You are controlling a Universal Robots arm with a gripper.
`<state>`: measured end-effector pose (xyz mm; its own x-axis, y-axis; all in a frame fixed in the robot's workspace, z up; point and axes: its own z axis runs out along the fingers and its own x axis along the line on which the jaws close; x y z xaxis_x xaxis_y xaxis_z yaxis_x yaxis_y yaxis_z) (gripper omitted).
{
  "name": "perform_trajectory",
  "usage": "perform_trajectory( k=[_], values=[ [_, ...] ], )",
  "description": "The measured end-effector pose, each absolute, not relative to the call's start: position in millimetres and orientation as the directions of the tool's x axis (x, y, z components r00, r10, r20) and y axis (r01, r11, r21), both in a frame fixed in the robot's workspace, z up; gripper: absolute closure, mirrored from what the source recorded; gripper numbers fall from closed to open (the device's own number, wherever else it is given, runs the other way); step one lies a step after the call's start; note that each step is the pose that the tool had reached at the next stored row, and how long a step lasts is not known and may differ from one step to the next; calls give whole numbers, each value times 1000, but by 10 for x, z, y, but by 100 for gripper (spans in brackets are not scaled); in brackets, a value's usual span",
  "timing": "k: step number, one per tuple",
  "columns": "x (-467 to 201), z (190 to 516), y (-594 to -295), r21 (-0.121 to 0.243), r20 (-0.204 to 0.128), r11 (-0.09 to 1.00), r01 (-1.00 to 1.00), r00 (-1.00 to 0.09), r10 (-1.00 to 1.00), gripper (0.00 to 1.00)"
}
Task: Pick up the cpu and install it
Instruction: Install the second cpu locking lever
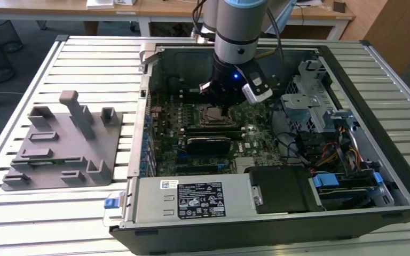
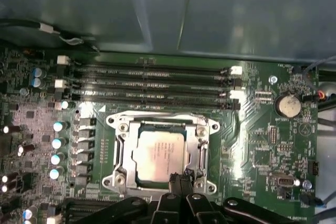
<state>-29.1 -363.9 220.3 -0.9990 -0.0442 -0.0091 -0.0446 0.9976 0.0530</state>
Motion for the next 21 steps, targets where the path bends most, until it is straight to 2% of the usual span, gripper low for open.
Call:
perform_trajectory(
  k=[6,21],
  values=[
    [-291,2203,-3660,54,13,998,-44,-999,-44,89],
    [-312,2212,-3781,56,19,997,-43,-999,-45,89]
  ],
)
